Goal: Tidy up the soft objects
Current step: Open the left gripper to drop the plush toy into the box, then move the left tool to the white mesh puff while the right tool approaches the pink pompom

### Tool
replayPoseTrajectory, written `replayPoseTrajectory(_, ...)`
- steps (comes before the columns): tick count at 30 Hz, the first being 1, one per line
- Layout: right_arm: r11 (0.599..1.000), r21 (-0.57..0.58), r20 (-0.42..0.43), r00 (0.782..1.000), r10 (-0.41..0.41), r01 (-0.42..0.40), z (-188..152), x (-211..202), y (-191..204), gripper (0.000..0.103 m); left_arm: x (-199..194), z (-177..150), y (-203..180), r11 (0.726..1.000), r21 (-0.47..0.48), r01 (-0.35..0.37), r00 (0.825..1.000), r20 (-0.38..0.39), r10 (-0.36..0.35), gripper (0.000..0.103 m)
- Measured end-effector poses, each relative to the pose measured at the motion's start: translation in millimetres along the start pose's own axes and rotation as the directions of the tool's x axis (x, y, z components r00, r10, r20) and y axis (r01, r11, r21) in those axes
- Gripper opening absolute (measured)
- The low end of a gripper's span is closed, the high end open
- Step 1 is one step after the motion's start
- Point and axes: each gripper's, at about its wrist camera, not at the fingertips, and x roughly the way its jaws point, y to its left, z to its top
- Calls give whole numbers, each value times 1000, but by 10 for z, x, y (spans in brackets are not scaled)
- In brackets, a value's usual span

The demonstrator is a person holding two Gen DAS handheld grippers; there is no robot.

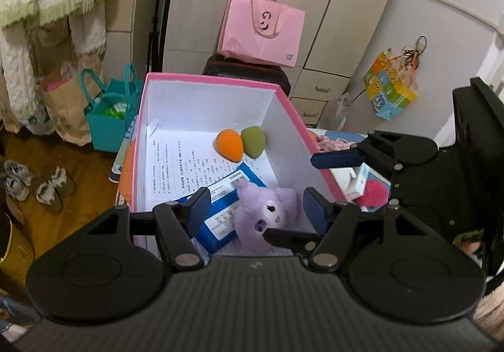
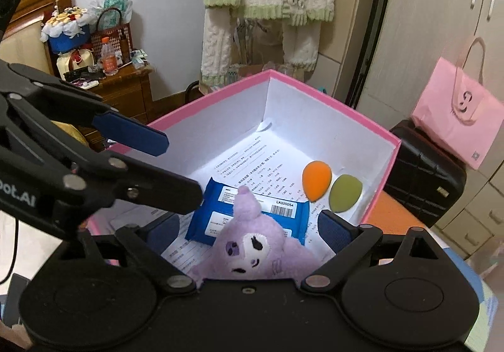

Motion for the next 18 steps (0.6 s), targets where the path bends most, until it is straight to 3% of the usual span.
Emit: replayPoseTrajectory(18, 993, -69, 111, 990, -93, 101, -397, -1066, 145, 97, -693, -170, -735, 988, 155, 19, 999, 47, -27, 65)
